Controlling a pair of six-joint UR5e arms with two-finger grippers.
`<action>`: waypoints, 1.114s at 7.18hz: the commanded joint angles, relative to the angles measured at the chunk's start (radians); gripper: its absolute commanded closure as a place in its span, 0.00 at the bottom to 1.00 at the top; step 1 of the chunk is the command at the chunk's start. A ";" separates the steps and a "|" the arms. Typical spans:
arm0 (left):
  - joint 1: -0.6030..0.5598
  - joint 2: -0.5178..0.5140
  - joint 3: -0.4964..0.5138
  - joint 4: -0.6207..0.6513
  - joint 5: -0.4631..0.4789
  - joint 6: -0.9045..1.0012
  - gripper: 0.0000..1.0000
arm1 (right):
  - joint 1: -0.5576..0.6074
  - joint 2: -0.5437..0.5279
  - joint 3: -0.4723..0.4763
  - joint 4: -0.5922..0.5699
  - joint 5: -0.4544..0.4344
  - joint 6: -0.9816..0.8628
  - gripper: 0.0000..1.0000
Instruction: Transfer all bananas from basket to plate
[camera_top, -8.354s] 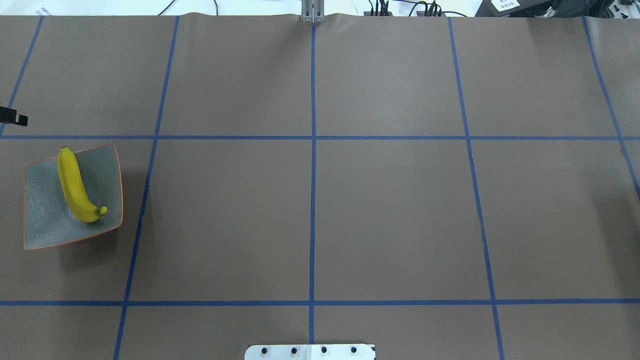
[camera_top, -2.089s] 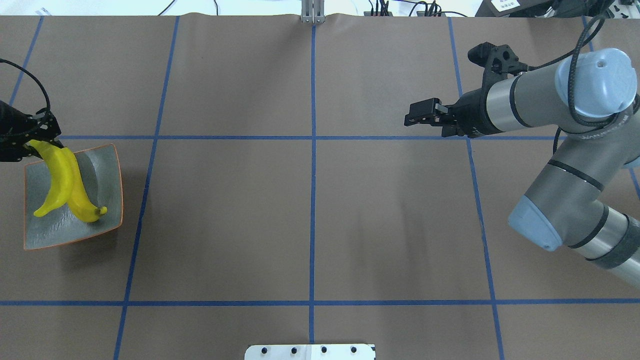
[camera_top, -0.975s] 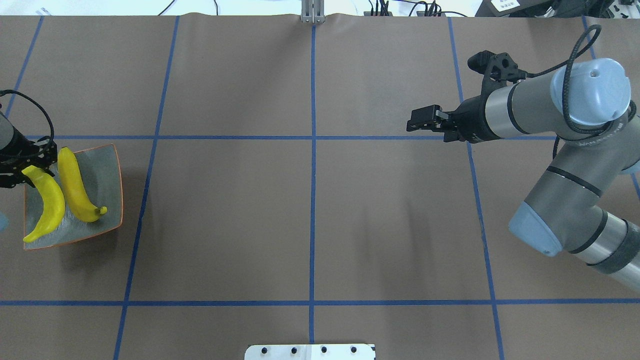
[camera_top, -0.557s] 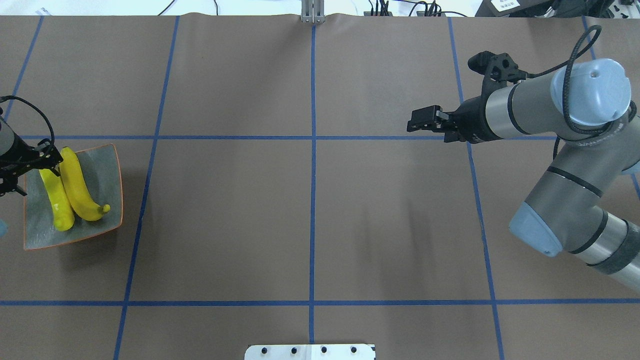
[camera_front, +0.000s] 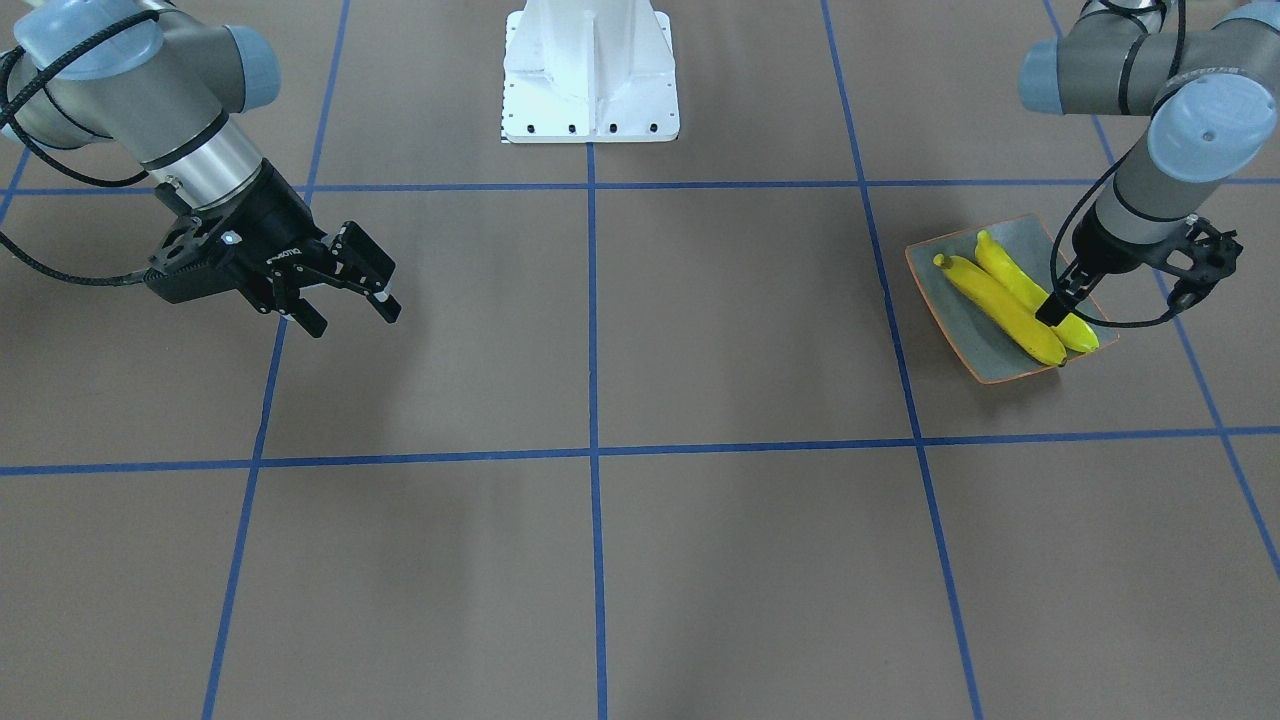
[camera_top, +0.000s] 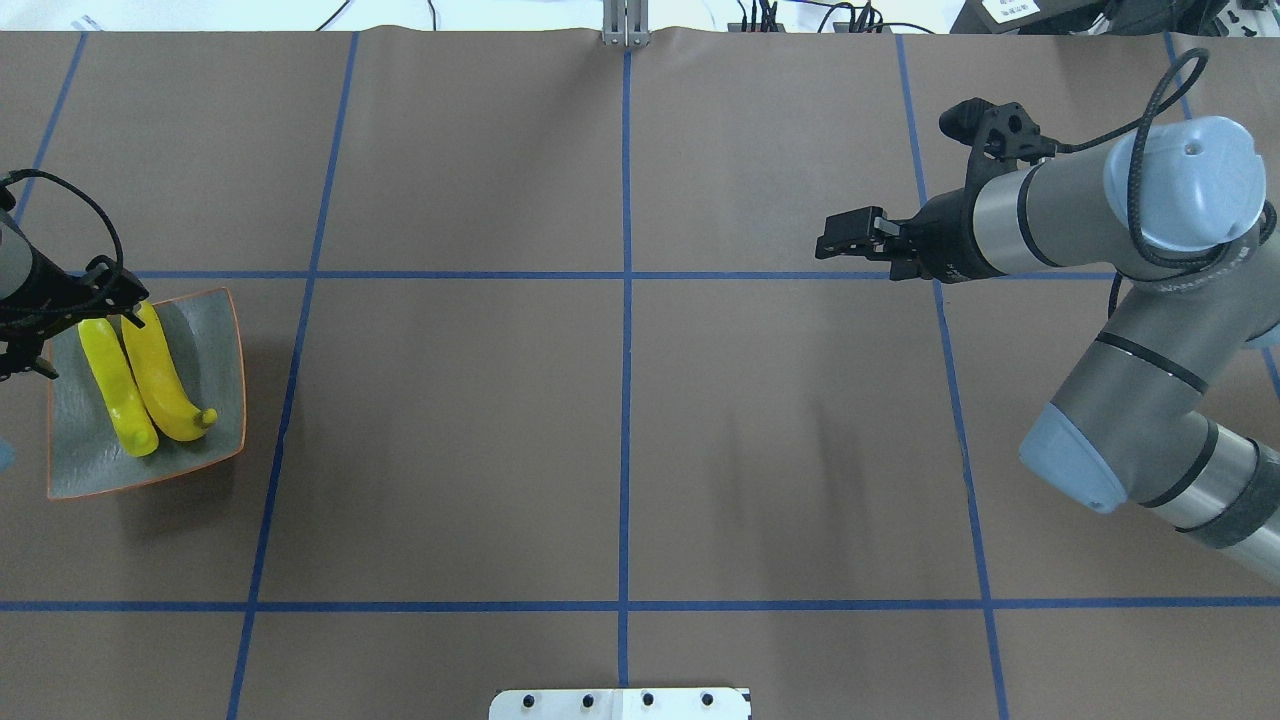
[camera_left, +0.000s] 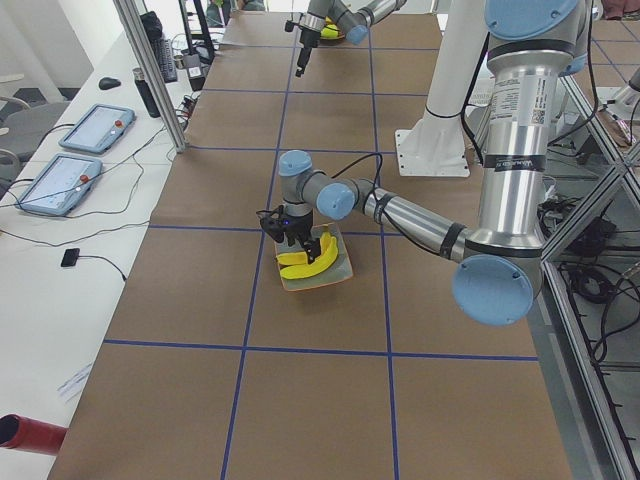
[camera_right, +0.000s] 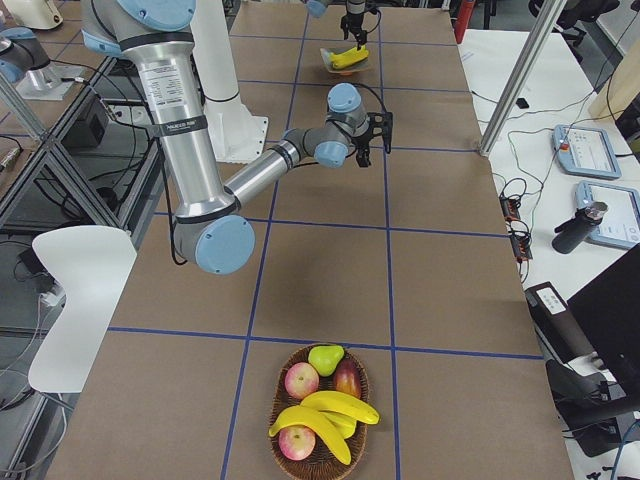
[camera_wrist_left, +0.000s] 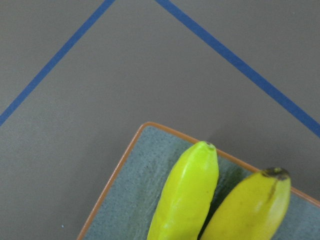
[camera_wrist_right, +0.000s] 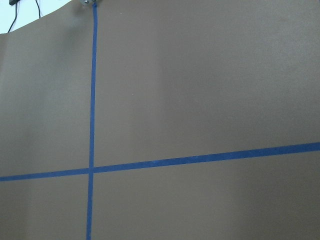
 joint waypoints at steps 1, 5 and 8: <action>-0.005 -0.093 -0.050 0.001 0.001 0.000 0.00 | 0.017 -0.036 0.008 0.000 -0.013 -0.001 0.00; 0.003 -0.201 -0.007 -0.073 -0.004 -0.009 0.00 | 0.265 -0.192 -0.009 -0.014 0.033 -0.212 0.00; 0.008 -0.218 0.016 -0.094 -0.004 -0.005 0.00 | 0.530 -0.396 -0.049 -0.014 0.167 -0.551 0.00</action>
